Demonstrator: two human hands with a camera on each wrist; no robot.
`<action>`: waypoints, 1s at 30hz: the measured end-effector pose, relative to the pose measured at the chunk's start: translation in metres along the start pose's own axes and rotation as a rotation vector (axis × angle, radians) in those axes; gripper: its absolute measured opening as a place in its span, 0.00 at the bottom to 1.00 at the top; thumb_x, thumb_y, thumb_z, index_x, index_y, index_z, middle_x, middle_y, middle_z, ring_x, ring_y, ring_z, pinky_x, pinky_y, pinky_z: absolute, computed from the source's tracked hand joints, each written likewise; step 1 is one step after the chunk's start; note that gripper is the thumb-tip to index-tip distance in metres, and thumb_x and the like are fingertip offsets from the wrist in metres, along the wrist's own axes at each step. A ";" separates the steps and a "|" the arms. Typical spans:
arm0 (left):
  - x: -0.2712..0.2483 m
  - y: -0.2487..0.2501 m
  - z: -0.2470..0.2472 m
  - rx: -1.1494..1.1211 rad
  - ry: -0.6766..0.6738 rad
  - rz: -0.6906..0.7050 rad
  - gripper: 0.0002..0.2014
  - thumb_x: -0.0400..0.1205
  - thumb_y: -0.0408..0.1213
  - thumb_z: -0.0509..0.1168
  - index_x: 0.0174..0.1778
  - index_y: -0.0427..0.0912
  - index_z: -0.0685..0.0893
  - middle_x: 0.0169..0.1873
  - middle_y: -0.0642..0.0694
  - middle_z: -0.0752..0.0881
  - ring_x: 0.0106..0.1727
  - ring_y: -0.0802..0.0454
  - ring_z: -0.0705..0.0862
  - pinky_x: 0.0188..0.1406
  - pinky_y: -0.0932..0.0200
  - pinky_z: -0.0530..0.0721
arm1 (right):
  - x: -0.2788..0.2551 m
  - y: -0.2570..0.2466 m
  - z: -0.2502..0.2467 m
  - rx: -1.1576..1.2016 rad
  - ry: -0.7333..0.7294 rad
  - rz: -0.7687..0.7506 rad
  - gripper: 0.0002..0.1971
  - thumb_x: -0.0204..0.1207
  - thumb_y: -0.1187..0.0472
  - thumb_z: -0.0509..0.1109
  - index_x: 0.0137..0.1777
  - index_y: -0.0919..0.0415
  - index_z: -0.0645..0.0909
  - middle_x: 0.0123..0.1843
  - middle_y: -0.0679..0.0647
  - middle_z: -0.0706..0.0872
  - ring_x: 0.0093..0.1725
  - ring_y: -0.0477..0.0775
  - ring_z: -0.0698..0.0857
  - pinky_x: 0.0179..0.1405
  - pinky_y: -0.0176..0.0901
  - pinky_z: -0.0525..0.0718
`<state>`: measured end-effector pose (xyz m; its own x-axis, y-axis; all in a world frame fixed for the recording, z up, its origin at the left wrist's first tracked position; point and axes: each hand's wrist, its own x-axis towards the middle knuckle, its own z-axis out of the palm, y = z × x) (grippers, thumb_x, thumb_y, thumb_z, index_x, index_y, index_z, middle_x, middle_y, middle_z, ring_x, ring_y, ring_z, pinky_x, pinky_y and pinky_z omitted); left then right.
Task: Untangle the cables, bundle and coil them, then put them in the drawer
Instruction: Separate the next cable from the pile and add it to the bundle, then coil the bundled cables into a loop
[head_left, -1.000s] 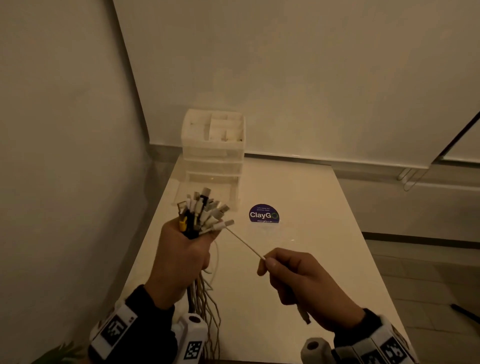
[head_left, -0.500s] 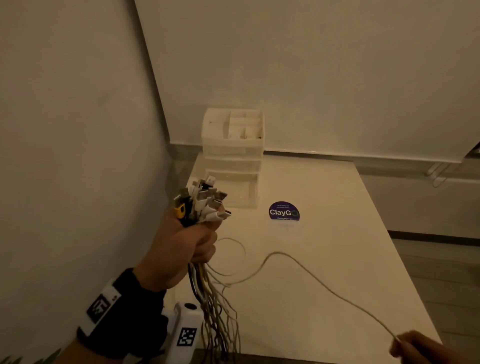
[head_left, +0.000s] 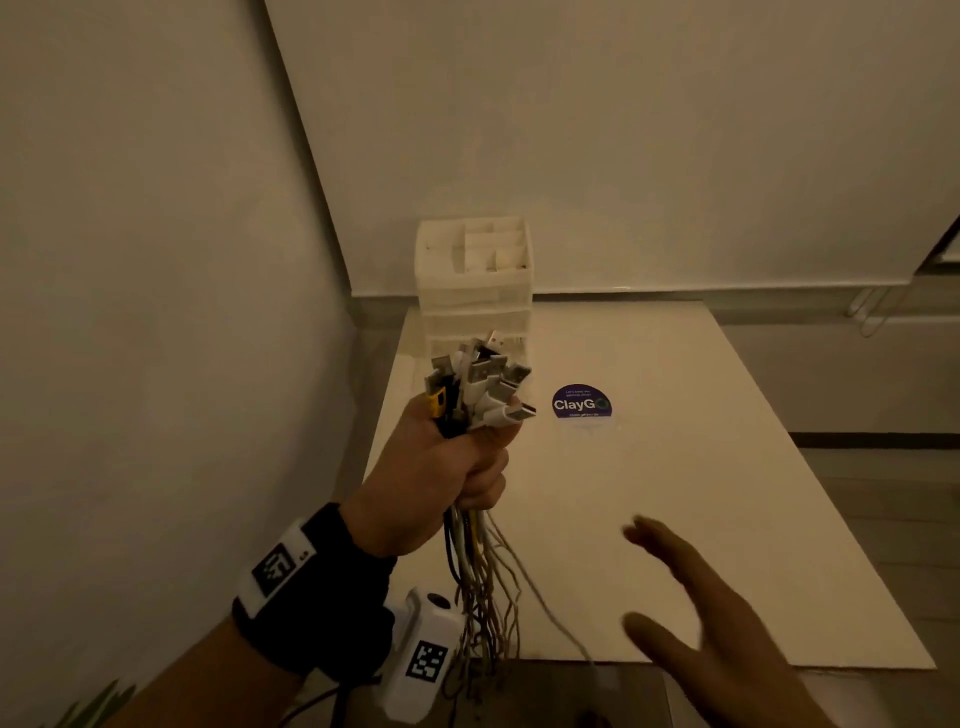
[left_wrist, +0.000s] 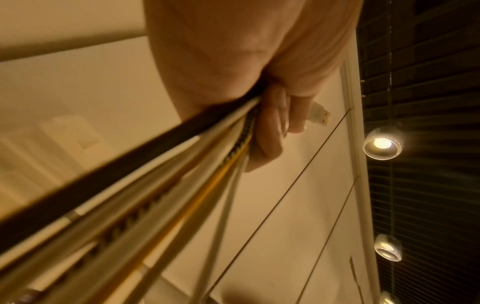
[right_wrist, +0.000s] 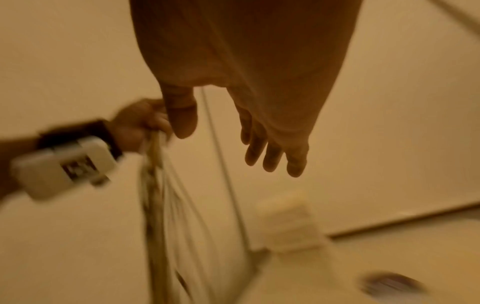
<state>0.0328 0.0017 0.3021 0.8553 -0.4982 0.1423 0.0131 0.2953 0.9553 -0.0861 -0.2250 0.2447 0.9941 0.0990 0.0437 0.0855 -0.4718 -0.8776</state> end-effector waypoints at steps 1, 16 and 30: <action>-0.003 -0.001 0.005 0.028 -0.017 0.006 0.08 0.78 0.37 0.67 0.34 0.41 0.77 0.22 0.42 0.60 0.18 0.53 0.58 0.21 0.61 0.62 | 0.019 -0.019 0.022 0.045 -0.054 -0.017 0.36 0.67 0.37 0.72 0.75 0.27 0.60 0.72 0.20 0.70 0.73 0.23 0.66 0.66 0.17 0.65; -0.049 0.018 0.001 -0.006 0.323 0.067 0.15 0.74 0.33 0.73 0.28 0.48 0.74 0.21 0.51 0.64 0.19 0.55 0.59 0.24 0.58 0.69 | 0.047 -0.016 0.151 0.206 -0.167 0.043 0.19 0.75 0.51 0.75 0.29 0.60 0.74 0.24 0.58 0.79 0.21 0.46 0.79 0.27 0.38 0.77; -0.036 0.035 0.020 -0.046 0.329 0.036 0.17 0.71 0.43 0.74 0.26 0.48 0.70 0.19 0.52 0.58 0.18 0.57 0.58 0.19 0.63 0.65 | 0.036 0.019 0.145 0.168 -0.139 0.090 0.21 0.74 0.51 0.74 0.23 0.56 0.72 0.18 0.46 0.76 0.20 0.42 0.74 0.25 0.35 0.74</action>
<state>-0.0077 0.0138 0.3361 0.9770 -0.1990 0.0769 -0.0030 0.3476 0.9376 -0.0581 -0.1034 0.1608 0.9776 0.1882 -0.0938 -0.0263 -0.3331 -0.9425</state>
